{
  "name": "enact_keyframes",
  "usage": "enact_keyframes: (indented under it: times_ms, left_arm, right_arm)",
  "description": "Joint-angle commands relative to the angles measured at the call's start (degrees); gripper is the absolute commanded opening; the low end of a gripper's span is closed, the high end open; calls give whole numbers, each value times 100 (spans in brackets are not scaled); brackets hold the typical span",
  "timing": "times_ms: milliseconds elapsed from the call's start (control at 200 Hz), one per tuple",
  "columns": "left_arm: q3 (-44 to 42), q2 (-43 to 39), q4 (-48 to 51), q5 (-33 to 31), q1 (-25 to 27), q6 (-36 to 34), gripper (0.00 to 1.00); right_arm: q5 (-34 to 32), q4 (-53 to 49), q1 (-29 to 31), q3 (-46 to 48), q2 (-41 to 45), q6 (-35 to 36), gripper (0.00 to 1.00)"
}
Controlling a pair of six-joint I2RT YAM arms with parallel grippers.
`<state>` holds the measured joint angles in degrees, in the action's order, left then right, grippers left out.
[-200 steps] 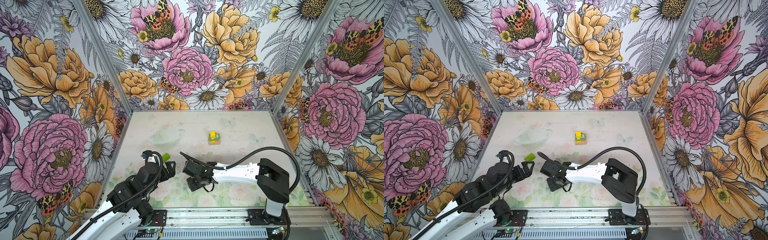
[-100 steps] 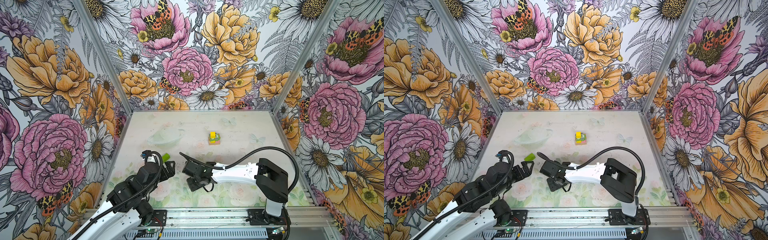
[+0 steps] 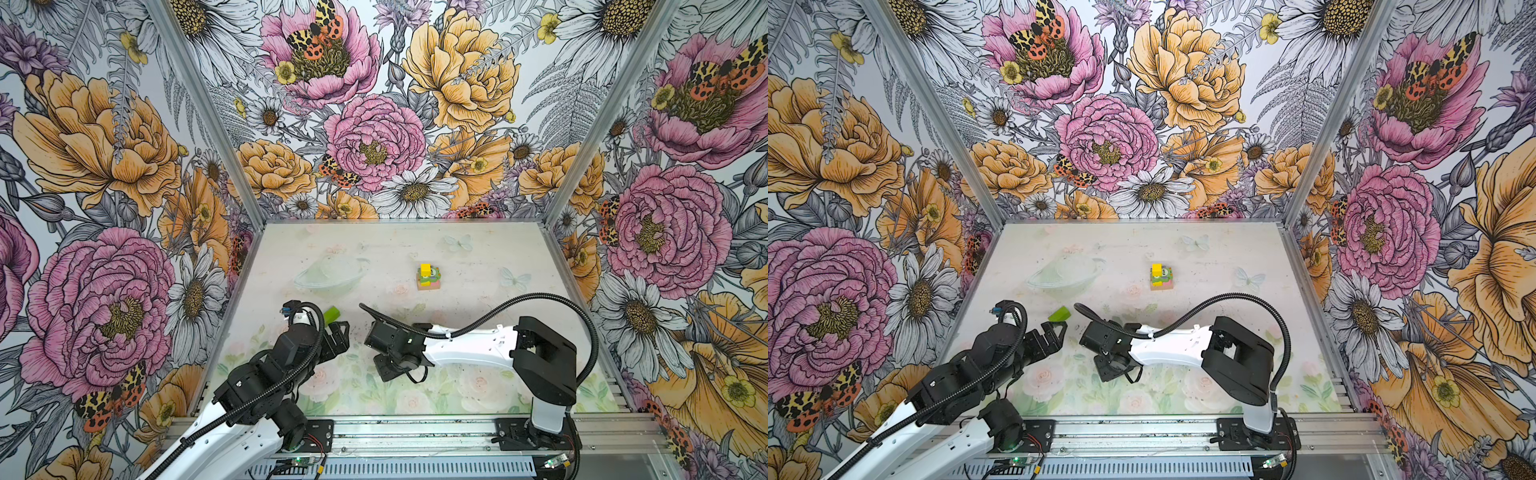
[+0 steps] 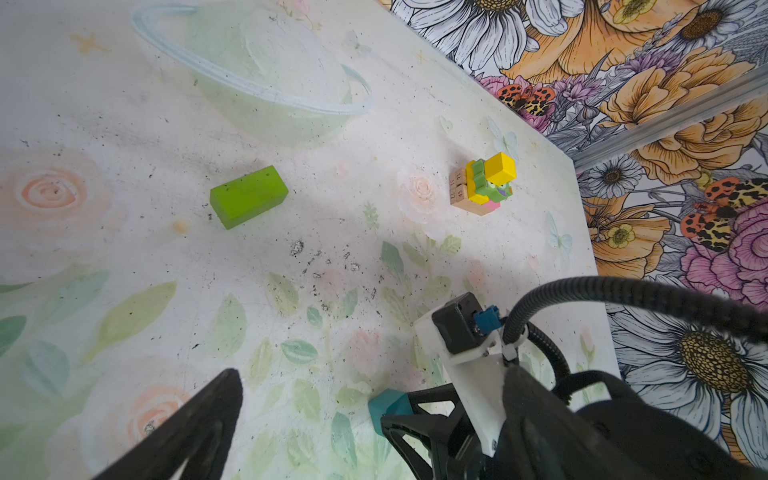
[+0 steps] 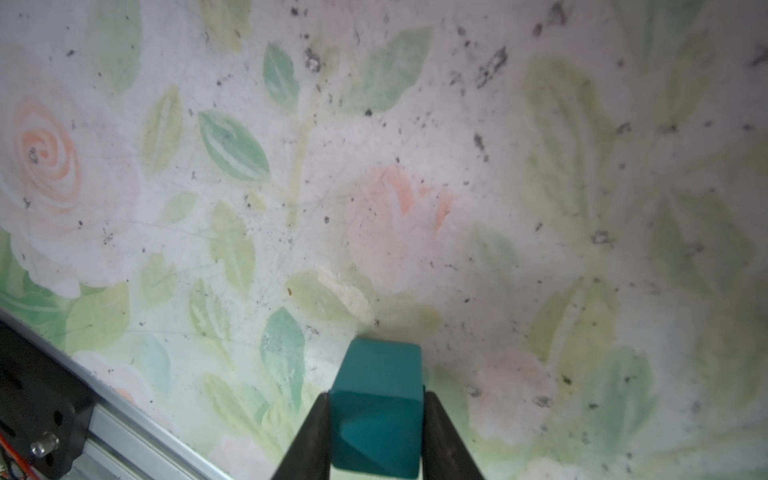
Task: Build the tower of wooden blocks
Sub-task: 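Lift the teal cube with the right gripper off the table, then carry the teal cube with the right gripper over the owl block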
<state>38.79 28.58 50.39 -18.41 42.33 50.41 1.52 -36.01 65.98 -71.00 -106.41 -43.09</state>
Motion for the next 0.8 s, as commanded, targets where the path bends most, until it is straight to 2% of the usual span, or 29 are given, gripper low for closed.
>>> enact_keyframes:
  times_ms: [0, 410, 795]
  left_arm:
    - [109, 61, 29, 48, -74, -150, 99]
    - [233, 471, -285, 186, -254, -362, 99]
    - [721, 1912, -1299, 602, -421, -828, 99]
  right_arm:
    - [-151, -56, -126, 10, 290, -84, 30]
    - [-279, -551, -852, 56, 983, 241, 30]
    - [-192, -1121, -2639, -255, 1728, 958, 30]
